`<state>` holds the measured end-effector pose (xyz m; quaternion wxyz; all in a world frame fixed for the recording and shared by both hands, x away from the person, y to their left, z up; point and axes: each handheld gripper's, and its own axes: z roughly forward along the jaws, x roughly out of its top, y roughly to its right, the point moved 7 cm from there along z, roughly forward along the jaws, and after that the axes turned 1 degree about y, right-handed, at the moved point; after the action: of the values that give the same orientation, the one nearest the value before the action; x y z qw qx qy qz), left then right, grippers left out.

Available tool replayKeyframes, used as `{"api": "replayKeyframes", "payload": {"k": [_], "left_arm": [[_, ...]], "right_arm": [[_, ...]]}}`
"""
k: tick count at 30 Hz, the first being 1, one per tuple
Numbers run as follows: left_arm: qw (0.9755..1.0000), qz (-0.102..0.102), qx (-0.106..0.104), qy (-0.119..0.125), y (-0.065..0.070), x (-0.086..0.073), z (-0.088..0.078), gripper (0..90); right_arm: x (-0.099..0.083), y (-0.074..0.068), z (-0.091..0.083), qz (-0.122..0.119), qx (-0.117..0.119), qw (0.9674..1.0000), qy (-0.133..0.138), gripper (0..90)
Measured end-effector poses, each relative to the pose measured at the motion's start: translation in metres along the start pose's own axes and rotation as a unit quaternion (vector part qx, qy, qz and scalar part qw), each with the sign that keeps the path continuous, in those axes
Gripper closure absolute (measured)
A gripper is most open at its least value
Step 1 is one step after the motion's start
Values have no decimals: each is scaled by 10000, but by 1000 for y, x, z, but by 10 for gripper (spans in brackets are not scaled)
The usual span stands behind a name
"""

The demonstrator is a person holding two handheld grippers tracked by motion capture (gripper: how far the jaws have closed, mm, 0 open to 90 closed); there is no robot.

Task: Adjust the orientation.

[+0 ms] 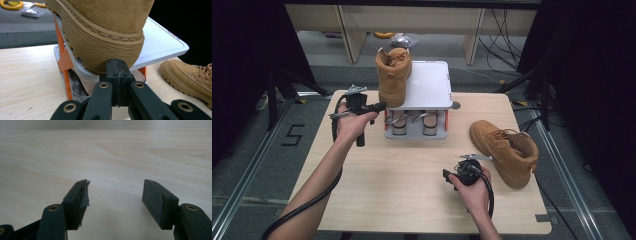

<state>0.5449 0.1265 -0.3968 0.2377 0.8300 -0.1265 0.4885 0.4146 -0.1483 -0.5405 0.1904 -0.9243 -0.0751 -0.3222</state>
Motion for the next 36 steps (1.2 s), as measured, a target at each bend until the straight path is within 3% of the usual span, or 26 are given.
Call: {"api": "replayKeyframes", "payload": {"k": [3,4,5,6,19,20,22,23,28,29,30,33,35,36], "left_arm": [[10000,-14,2,24,-1,1,2,899],[10000,-26,47,2,-2,1,2,899],[10000,-26,47,2,-2,1,2,899],[10000,-22,34,20,-2,2,4,899],[9999,-19,-2,143,-3,0,2,896],[9998,-26,-21,204,-3,0,0,893],[9996,46,-57,286,-2,-2,-5,875],[9994,65,-69,334,-2,-3,-7,860],[9986,157,-49,505,-9,-18,-21,759],[9983,149,-21,555,-12,-22,-24,759],[9982,160,10,572,-15,-27,-27,741],[9982,151,16,585,-23,-41,-33,679],[9981,151,80,585,-30,-49,-35,621],[9982,48,112,593,-36,-57,-37,597]], "right_arm": [[1,2,1,-159,-3,9999,46,386],[0,-2,0,38,36,10000,6,386],[0,-2,0,38,36,10000,6,386],[1,3,2,-272,-5,9996,99,386],[1,4,1,-301,-11,9995,78,386],[1,1,0,-157,65,9998,68,386],[2,3,-1,-216,50,9997,108,386],[2,0,-3,17,13,10000,44,386],[10,10,-7,-201,48,9994,281,401],[10,10,-7,-201,48,9994,281,401],[10,8,-9,-23,66,9997,236,402],[13,16,-13,-155,-47,9995,265,429],[15,16,-15,-87,-7,9998,204,442],[17,22,-15,-336,-43,9990,282,466]]}}
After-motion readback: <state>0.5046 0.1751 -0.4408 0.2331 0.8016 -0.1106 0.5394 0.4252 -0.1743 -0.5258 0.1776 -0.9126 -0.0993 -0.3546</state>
